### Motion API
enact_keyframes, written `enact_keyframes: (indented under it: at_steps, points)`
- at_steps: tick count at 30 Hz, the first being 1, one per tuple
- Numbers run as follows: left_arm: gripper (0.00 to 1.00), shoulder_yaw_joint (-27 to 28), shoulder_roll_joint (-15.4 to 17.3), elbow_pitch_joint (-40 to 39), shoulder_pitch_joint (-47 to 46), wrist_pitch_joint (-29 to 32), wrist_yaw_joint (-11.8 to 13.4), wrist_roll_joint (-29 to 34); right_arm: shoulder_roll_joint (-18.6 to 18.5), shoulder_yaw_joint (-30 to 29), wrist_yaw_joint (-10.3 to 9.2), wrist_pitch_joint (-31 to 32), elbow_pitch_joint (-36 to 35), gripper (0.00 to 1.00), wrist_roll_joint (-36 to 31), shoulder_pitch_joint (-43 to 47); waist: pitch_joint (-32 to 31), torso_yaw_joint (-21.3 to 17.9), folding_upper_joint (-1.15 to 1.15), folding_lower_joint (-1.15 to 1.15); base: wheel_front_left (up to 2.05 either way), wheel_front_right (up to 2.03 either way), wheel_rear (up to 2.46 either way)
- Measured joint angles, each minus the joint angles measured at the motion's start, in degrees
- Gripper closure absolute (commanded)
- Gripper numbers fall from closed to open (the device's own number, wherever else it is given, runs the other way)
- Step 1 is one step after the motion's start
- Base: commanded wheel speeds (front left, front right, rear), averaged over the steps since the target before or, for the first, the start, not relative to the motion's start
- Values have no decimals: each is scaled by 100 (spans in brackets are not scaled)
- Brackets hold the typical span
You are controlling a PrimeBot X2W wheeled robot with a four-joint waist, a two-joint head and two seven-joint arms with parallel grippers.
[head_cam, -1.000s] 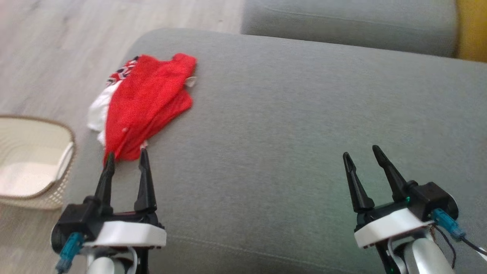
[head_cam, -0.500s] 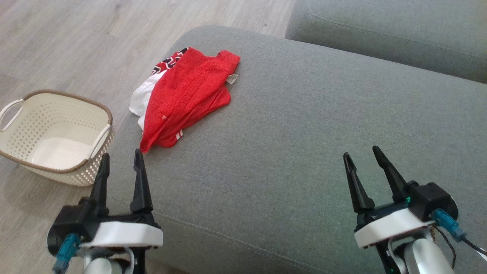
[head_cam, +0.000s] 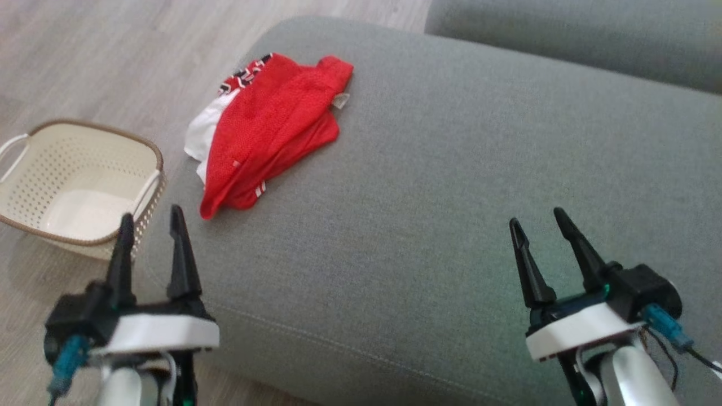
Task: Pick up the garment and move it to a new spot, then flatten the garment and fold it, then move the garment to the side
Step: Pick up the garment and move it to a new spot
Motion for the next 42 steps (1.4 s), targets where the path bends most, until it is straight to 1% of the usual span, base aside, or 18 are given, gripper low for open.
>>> enact_keyframes:
  at_steps: [5, 8, 11, 15, 19, 21, 24, 27, 31, 34, 35, 36, 39, 42]
  points:
    - [0, 292, -3, 456, -781, -1, -399, 77, -2, -71, 0, 12, -232, 0, -353, -364, 465, -82, 0, 1, 0, 0, 0]
    - [0, 354, 120, 1054, -1354, 8, -594, 77, -8, -86, 0, 110, -494, 0, -554, -626, 789, -148, 0, 1, 0, 0, 0]
    - [0, 327, 361, 1659, -1898, 442, -761, 35, -14, -121, 0, 249, -810, 0, -708, -795, 1124, -229, 0, 2, 0, 0, 0]
    - [0, 323, 655, 2256, -2769, 896, -926, -110, -24, -172, 0, 393, -1198, 0, -708, -896, 1526, -361, 0, 2, 0, 0, 0]
    - [0, 235, 921, 2884, -3581, 1220, -1048, -221, -27, -94, 0, 536, -1560, 0, -780, -934, 1832, -525, 0, 2, 0, 0, 0]
    - [0, 183, 1032, 3245, -3906, 1466, -1085, -385, -29, -48, 0, 619, -1705, 0, -821, -991, 1965, -617, 0, 2, 0, 0, 0]
    - [0, -3, 1225, 3774, -4317, 1878, -1103, -498, -32, 22, 0, 703, -1914, 0, -877, -1139, 2156, -749, 0, 2, 0, 0, 0]
    - [0, -45, 1371, 4281, -4698, 2247, -1103, -732, -35, 101, 0, 744, -2082, 0, -925, -1254, 2348, -882, 0, 1, 0, 0, 0]
    - [0, -101, 1544, 4815, -5143, 2461, -1114, -821, -38, 148, 0, 789, -2141, 0, -1011, -1268, 2581, -1044, 0, 1, 0, 0, 0]
    - [0, -198, 1612, 5047, -5299, 2532, -1138, -823, -40, 162, 0, 788, -2141, 0, -1011, -1269, 2660, -1123, 0, 1, 0, 0, 0]
    - [81, -237, 1626, 5136, -5348, 2559, -1138, -851, -41, 165, 0, 784, -2142, 0, -1011, -1269, 2689, -1158, 0, 1, 0, 0, 0]
    - [100, -289, 1628, 5214, -5391, 2610, -1138, -934, -42, 164, 0, 784, -2140, 0, -1011, -1269, 2714, -1189, 0, 1, 0, 0, 0]
    - [100, -595, 1639, 5255, -5419, 2625, -1137, -1206, -44, 149, 0, 755, -2132, 0, -1009, -1270, 2740, -1255, 0, 1, 0, 0, 0]
    - [100, -753, 1725, 5267, -5421, 2368, -1138, -1333, -46, 125, 0, 705, -2049, 0, -994, -1280, 2678, -1280, 0, 1, 0, 0, 0]
